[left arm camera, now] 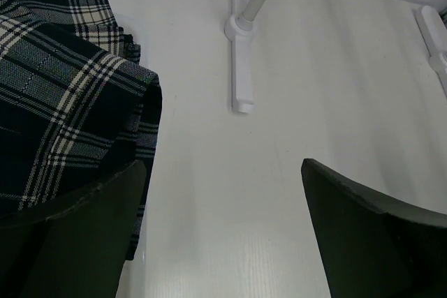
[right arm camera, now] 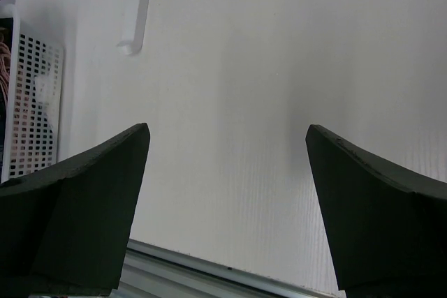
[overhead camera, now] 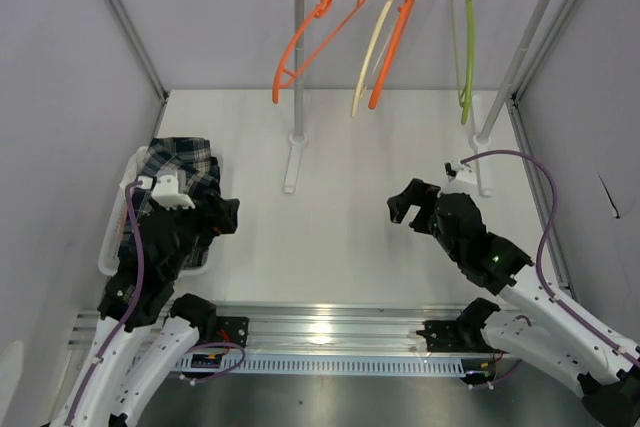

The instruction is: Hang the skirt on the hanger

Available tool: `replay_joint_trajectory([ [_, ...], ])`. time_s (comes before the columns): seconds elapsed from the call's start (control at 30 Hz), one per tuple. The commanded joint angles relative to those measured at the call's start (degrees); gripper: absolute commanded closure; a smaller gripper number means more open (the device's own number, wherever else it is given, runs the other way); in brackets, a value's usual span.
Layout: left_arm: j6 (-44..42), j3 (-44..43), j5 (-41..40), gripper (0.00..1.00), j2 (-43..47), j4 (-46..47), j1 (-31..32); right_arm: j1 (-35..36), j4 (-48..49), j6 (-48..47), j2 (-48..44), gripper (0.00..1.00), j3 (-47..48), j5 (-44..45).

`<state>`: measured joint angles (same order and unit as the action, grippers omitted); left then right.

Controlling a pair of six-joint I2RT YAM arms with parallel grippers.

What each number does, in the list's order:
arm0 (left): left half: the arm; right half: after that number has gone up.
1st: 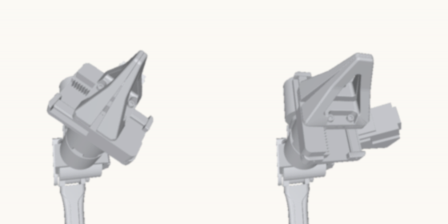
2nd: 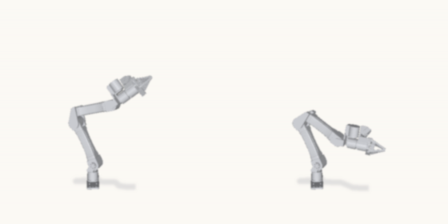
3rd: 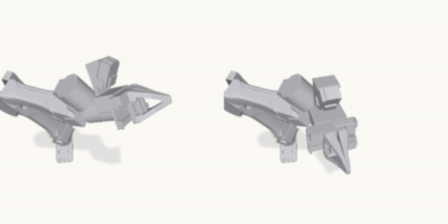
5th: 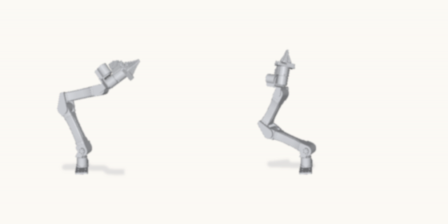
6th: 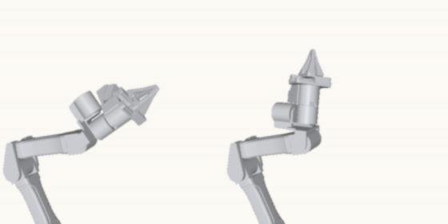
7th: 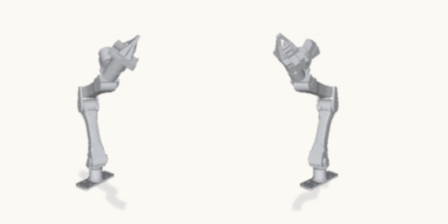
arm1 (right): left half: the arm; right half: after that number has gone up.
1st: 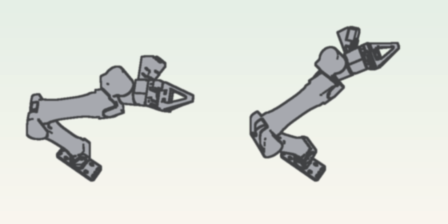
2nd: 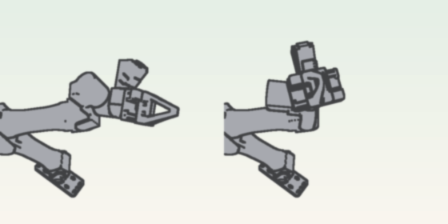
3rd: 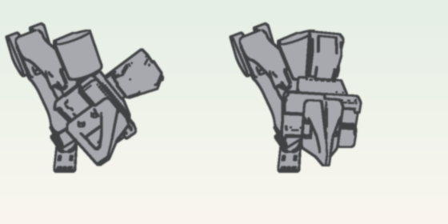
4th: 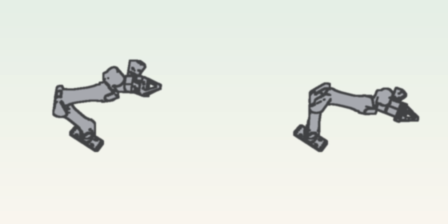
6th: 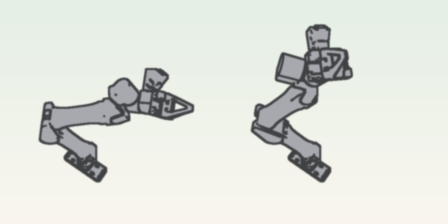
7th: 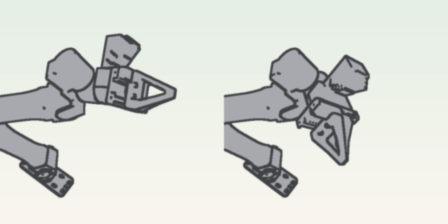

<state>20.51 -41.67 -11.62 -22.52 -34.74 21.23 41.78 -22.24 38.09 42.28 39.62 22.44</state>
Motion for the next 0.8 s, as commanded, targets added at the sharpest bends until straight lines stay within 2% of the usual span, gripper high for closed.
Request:
replay_joint_trajectory([
  [0.0,-0.47,-1.40,0.89,0.01,-0.06,0.64,-0.40,0.15,3.52,-0.56,1.13,0.01,0.11,-0.02],
  [0.27,-0.47,-1.31,1.24,0.01,0.81,0.90,-0.40,0.93,6.15,-2.31,3.33,0.01,-0.07,-4.33],
  [0.43,-0.47,-1.31,1.16,0.01,1.25,0.90,-0.32,4.96,9.40,-3.28,8.42,0.04,3.00,-4.24],
  [0.53,-0.21,-1.48,0.28,0.01,1.78,0.73,-0.40,8.66,14.23,-4.42,15.26,0.06,5.72,-3.28],
  [0.63,0.32,-1.48,-1.12,0.01,3.45,0.38,-0.40,13.58,16.96,-6.79,24.58,0.07,12.75,-2.40],
  [0.77,2.16,-2.80,-8.74,0.01,6.96,-1.38,-0.49,17.80,24.94,-8.64,35.57,0.08,21.71,-5.37],
])
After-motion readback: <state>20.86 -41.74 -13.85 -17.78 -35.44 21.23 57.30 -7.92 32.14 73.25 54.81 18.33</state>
